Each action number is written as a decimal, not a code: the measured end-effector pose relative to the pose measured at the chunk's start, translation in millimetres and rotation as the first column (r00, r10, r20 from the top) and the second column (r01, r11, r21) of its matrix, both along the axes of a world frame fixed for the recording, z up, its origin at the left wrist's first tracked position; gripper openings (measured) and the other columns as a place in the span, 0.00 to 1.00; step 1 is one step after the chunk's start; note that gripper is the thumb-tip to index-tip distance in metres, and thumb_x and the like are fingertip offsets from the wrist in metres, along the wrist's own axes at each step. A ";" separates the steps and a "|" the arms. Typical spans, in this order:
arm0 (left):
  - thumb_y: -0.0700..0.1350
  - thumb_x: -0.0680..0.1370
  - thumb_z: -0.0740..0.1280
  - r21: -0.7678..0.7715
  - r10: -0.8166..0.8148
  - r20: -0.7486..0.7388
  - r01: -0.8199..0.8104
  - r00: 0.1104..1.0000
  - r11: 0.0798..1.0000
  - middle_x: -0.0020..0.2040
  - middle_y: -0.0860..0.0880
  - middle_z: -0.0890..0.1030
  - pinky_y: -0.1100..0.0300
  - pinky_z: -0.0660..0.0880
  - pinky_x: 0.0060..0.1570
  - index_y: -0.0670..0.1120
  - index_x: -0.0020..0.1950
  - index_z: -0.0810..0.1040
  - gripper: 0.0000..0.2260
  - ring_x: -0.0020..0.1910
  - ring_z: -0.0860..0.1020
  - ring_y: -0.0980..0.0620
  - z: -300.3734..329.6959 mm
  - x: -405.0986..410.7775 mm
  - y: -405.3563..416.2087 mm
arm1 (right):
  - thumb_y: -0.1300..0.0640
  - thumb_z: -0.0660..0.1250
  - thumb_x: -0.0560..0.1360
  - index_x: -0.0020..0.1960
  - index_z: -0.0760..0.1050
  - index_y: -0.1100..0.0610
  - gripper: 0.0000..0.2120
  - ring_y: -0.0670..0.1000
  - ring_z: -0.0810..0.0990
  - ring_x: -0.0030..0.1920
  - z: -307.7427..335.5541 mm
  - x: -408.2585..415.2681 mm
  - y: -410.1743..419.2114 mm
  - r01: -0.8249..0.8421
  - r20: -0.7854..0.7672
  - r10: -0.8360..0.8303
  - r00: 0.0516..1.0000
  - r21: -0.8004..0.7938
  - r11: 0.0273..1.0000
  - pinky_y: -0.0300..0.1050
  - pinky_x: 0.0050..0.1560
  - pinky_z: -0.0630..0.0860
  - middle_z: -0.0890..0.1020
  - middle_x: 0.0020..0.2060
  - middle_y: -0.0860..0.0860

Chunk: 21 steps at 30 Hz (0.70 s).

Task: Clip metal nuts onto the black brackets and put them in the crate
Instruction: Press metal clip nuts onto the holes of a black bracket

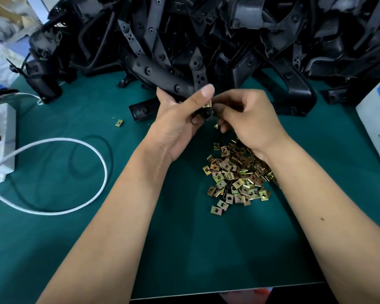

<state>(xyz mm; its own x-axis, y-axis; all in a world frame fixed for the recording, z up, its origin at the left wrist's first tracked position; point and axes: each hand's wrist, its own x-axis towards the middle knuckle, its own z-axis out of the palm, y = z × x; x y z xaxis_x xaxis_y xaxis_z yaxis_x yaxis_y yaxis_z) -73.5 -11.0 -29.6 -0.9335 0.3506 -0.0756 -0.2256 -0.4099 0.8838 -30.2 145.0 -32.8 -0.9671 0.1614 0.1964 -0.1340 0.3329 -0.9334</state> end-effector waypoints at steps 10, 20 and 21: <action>0.41 0.71 0.80 -0.097 0.137 -0.052 -0.141 0.989 0.985 0.60 0.49 0.84 0.60 0.78 0.43 0.46 0.73 0.61 0.37 0.49 0.84 0.56 -4.5 -6.0 -3.1 | 0.44 0.82 0.66 0.40 0.84 0.47 0.11 0.39 0.78 0.32 17.7 6.4 17.2 -0.342 0.308 0.189 0.932 0.585 0.735 0.31 0.33 0.70 0.83 0.33 0.44; 0.59 0.67 0.81 -0.200 0.222 -0.030 -0.223 0.975 0.954 0.60 0.55 0.84 0.57 0.82 0.41 0.52 0.67 0.69 0.35 0.51 0.85 0.55 -3.1 -6.1 -0.4 | 0.61 0.79 0.73 0.48 0.83 0.57 0.07 0.47 0.82 0.37 13.2 3.6 12.7 0.002 0.018 -0.004 1.000 0.111 0.994 0.39 0.42 0.78 0.86 0.39 0.53; 0.58 0.68 0.80 -0.219 0.207 -0.051 -0.214 0.977 0.952 0.61 0.55 0.84 0.52 0.83 0.48 0.53 0.68 0.69 0.34 0.55 0.85 0.54 -4.3 -5.9 -0.2 | 0.63 0.77 0.74 0.50 0.84 0.59 0.06 0.48 0.81 0.38 13.1 3.3 12.5 0.055 -0.013 -0.056 0.998 -0.082 0.995 0.40 0.41 0.78 0.87 0.40 0.56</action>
